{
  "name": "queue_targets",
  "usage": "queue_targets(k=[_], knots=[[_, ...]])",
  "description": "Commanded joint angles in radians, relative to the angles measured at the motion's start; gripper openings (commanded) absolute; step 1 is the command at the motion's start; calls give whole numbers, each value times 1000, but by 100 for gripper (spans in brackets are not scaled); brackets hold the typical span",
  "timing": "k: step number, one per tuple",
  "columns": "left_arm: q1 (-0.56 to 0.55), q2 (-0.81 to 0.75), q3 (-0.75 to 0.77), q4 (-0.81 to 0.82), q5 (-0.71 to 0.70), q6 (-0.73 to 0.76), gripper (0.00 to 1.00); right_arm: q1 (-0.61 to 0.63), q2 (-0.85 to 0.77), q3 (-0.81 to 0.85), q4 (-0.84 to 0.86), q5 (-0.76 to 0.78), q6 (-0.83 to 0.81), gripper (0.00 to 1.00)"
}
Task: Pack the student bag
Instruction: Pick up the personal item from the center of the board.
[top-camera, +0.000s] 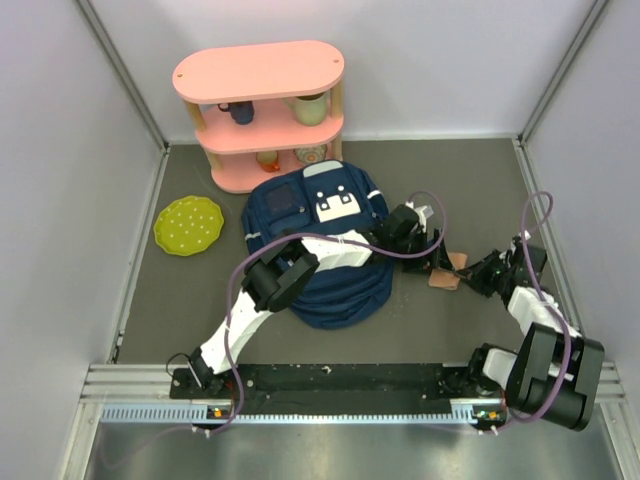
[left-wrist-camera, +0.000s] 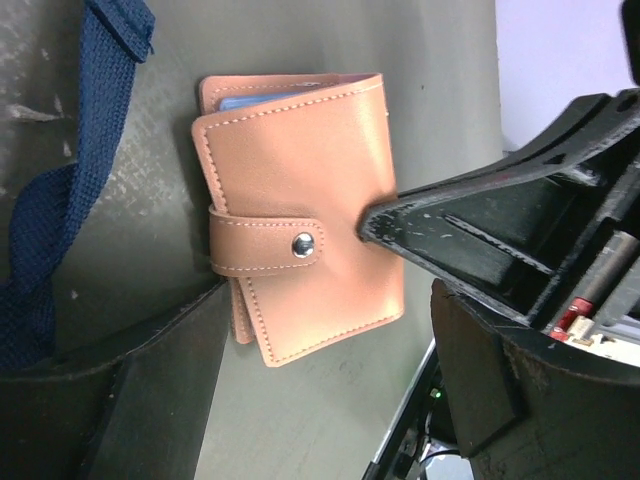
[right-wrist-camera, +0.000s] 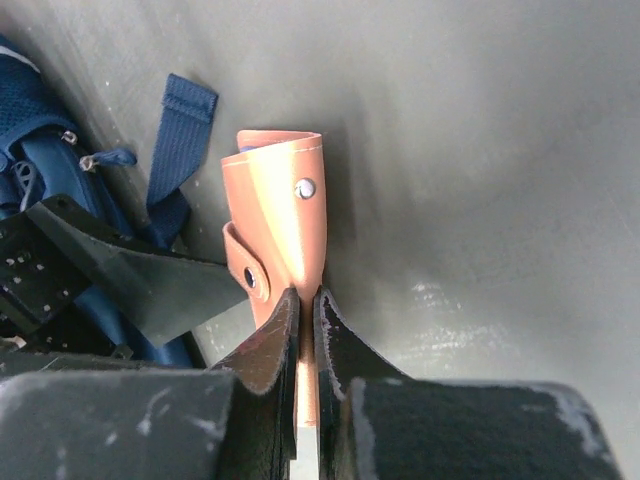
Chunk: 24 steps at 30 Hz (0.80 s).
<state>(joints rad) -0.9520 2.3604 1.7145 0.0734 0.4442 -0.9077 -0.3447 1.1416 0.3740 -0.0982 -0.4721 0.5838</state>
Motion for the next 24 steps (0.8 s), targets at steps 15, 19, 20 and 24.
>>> queue_targets(k=[15,19,20,24], knots=[[189,-697,-426,50,-81,208,99,15,-289,168,59,-408,171,0],[229,-789,-535,137,33,207,99,143,-263,190,180,-485,219,0],[234,-802,-547,147,43,202,99,173,-255,201,181,-474,212,0],[254,-840,-624,201,86,173,99,257,-240,195,300,-482,283,0]])
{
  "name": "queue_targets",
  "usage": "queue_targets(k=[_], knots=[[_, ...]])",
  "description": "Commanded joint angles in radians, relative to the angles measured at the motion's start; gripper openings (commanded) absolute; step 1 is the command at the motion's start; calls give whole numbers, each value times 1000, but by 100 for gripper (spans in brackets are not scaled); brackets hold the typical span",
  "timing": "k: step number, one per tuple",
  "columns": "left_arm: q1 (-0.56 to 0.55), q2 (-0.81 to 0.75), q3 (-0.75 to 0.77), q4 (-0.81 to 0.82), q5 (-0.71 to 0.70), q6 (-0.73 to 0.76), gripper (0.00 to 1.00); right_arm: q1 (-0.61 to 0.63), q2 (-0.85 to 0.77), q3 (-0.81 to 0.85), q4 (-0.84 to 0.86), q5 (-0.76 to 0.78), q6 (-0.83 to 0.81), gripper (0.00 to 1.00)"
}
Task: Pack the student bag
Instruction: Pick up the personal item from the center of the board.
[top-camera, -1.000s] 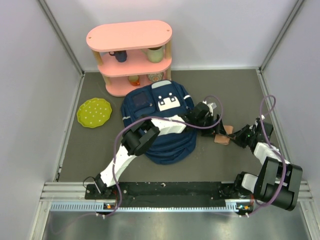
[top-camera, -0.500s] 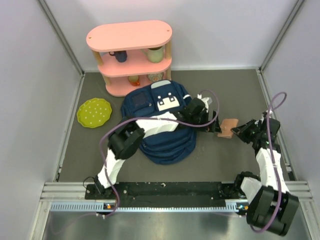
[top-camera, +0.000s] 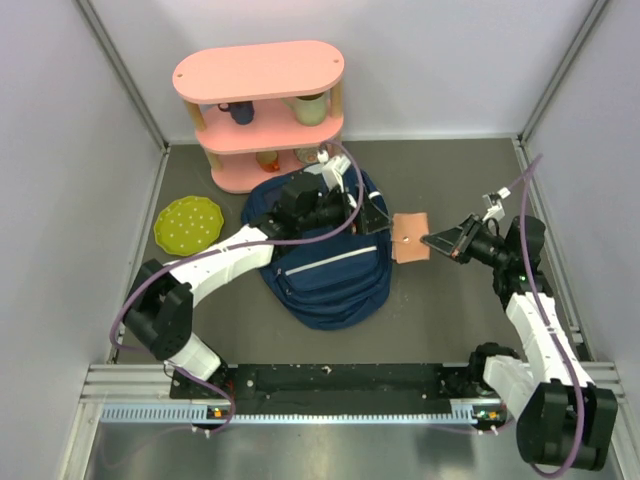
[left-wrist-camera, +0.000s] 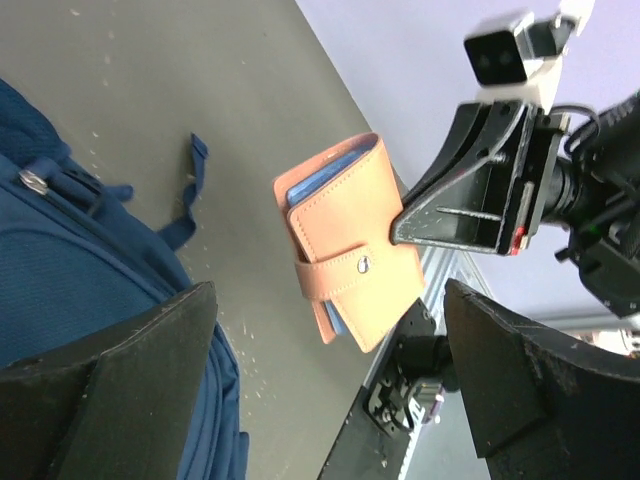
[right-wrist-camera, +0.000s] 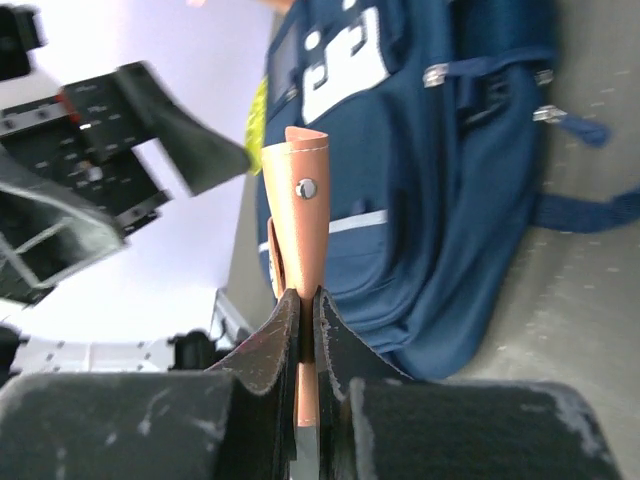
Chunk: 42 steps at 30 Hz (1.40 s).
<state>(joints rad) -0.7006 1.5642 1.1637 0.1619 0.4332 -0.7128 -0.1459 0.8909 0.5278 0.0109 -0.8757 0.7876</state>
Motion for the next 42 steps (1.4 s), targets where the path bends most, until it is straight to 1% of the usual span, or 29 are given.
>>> queue_targets(k=[1,3,7,10,15,18,19,24,25,27,28,31,33,34,35,36,37,38,39,40,41,42], knots=[[6,-49,-91,166,107,-49,99,81,16,41,245,-95,93,0],[10,-62,-137,212,121,-68,99,100,29,38,274,-100,119,0],[12,-64,-174,260,127,-86,99,135,40,29,351,-114,159,0],[12,-64,-197,333,144,-117,99,140,55,17,388,-134,186,0],[12,-41,-202,468,182,-165,99,140,74,11,402,-163,188,0],[13,-21,-203,548,208,-201,96,140,82,11,397,-181,183,0],[13,-17,-202,562,214,-215,94,140,83,12,394,-187,179,0],[12,26,-180,597,257,-243,75,140,94,12,409,-209,179,0],[12,34,-180,605,257,-246,72,164,98,12,412,-213,182,0],[12,39,-180,611,266,-252,63,167,105,17,417,-227,182,0],[13,43,-180,614,268,-254,63,169,108,17,426,-233,183,0],[13,49,-179,619,269,-255,49,172,134,24,426,-264,170,0],[12,46,-179,614,268,-254,37,172,154,43,387,-261,145,0],[12,37,-180,608,256,-249,22,172,157,64,317,-246,103,12],[15,31,-182,578,246,-244,16,172,160,75,273,-227,79,21],[15,24,-182,550,233,-226,9,172,160,87,230,-176,56,31],[18,-1,-182,510,186,-214,0,170,155,119,181,-143,0,55],[19,-13,-191,451,159,-203,0,170,148,133,76,-106,-23,72],[26,-33,-203,421,127,-188,0,172,129,142,37,-21,-60,81],[38,-71,-235,410,75,-185,0,172,114,156,-3,18,-79,95],[47,-91,-255,410,58,-185,0,172,105,158,-44,49,-89,99],[59,-130,-271,409,49,-198,0,172,80,152,-43,63,-91,99]])
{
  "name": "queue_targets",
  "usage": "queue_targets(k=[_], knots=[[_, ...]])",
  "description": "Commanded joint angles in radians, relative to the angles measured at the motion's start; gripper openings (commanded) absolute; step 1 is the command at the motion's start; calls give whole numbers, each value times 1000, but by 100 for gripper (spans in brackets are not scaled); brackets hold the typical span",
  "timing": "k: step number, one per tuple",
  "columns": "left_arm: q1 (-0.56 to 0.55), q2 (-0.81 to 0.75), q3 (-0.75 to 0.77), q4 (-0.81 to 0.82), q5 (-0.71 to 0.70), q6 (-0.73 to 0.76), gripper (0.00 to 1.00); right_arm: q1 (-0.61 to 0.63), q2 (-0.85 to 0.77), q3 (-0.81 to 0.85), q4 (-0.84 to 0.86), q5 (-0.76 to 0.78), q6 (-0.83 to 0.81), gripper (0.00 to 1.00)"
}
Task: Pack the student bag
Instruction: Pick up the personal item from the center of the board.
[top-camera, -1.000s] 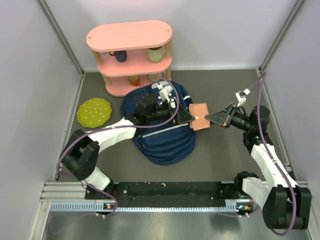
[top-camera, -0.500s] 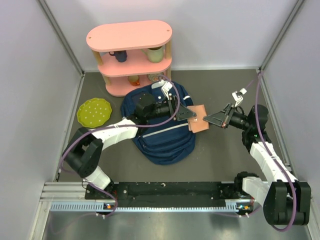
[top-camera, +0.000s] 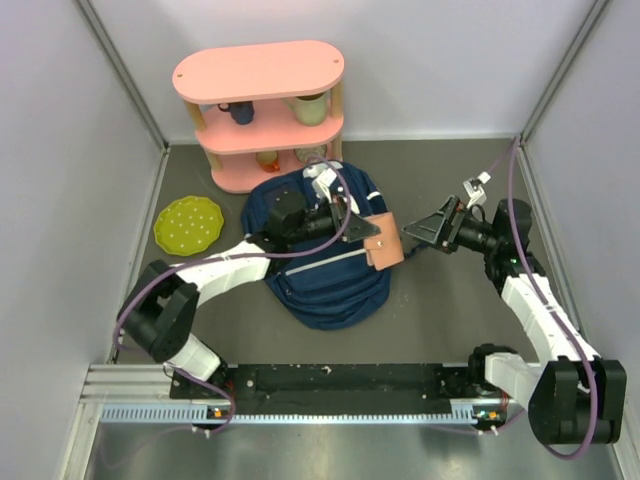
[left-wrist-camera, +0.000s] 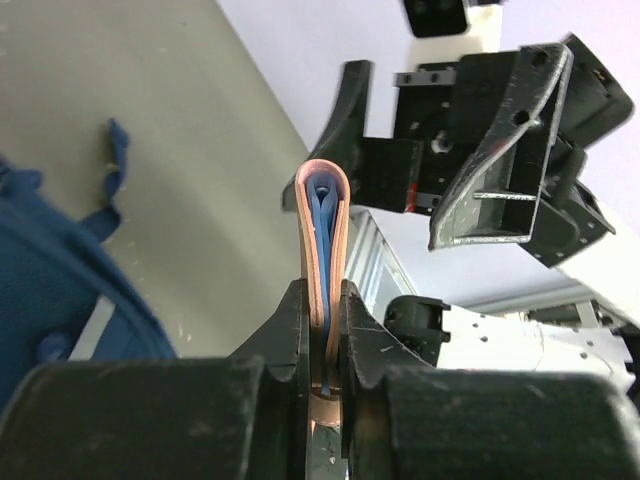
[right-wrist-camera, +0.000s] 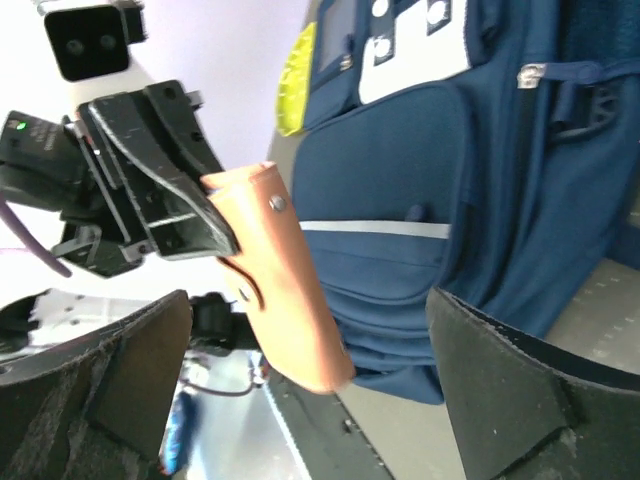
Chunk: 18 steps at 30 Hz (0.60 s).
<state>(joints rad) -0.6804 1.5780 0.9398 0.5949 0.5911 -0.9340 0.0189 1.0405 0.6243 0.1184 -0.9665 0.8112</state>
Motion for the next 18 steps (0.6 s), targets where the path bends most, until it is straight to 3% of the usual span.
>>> queue_targets(k=[1,6,12,16,18], knots=[[63,-160,-79,-24,-119,12,0,7,-79,32,-135,144,-106,99],[120,-225,-167,142,-113,-115,0,45,-108,-101,145,61,90,99],[130,-196,-208,330,-74,-262,0,211,-108,-162,309,161,208,99],[130,-176,-220,390,-68,-301,0,253,-63,-250,696,193,390,99],[130,-170,-228,422,-66,-316,0,259,-16,-253,751,198,442,99]])
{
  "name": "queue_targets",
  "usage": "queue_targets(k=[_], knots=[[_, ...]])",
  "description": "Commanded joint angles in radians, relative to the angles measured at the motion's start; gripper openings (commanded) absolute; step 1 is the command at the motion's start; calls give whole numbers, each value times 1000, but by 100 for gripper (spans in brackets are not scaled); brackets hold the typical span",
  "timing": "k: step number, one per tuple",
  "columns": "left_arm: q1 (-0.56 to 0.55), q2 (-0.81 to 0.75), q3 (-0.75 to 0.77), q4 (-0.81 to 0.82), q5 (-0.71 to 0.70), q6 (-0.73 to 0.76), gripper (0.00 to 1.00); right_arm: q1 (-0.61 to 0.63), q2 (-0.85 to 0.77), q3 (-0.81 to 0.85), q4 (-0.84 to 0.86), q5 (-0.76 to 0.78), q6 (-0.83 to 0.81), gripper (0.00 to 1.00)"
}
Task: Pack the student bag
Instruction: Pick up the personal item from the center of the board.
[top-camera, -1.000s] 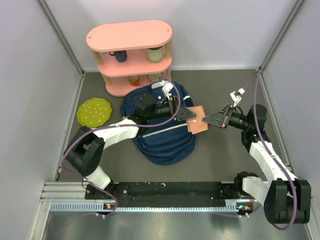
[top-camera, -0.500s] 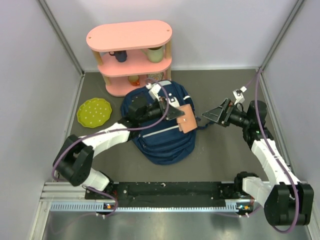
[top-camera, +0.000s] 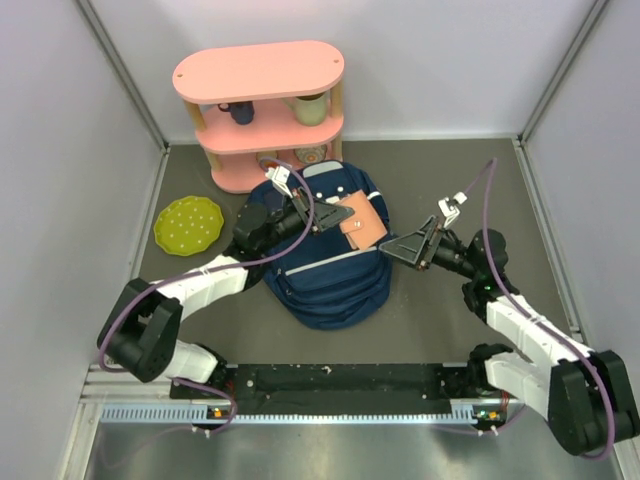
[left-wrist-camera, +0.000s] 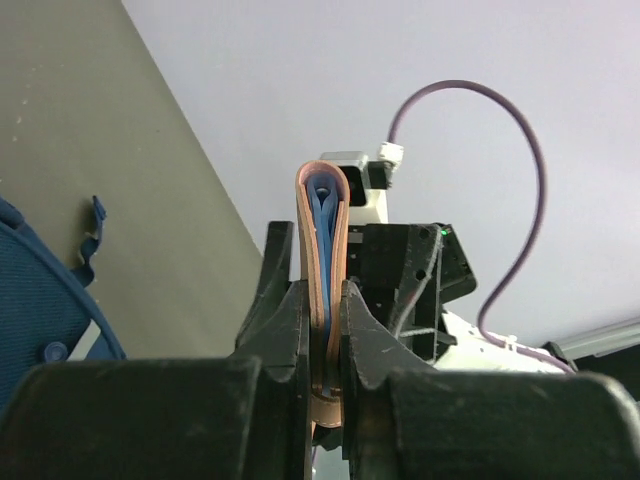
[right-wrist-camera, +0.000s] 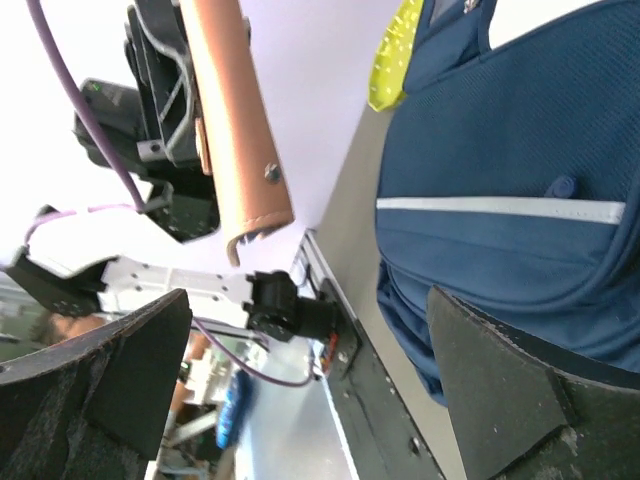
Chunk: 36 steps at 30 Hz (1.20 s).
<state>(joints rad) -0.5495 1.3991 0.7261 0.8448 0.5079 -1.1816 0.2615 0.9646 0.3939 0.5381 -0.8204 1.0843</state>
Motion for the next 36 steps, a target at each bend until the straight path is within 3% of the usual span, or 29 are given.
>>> queue_targets(k=[1,5,15,22,25,26,27,29,30,31,32,34,35,36], knots=[[-1,11,-17,177,20,-73,0,19,77,-18,353,52,178,99],[-3,15,-24,191,15,-79,0,59,135,-1,448,75,209,94],[-4,29,-34,200,12,-82,0,116,212,42,523,115,230,67],[-15,43,-30,201,15,-85,0,128,276,66,608,118,269,54],[-21,49,-27,200,14,-84,0,131,298,79,643,115,284,33],[-23,49,-30,204,12,-84,0,133,305,79,649,110,287,15],[-23,47,-33,200,12,-79,0,131,306,76,652,110,287,3],[-23,32,-28,141,12,-46,1,133,295,69,639,107,279,0],[-23,25,-15,94,14,-21,11,131,287,59,629,109,272,0],[-21,15,-4,36,9,47,40,131,275,51,608,124,261,0],[-21,-15,10,-118,-3,89,53,131,258,46,549,135,229,0],[-23,-54,54,-295,-41,246,74,133,195,37,440,176,177,0],[-23,-93,74,-411,-104,307,86,130,169,42,284,196,108,0],[-23,-113,105,-579,-135,362,91,131,105,48,187,222,67,0]])
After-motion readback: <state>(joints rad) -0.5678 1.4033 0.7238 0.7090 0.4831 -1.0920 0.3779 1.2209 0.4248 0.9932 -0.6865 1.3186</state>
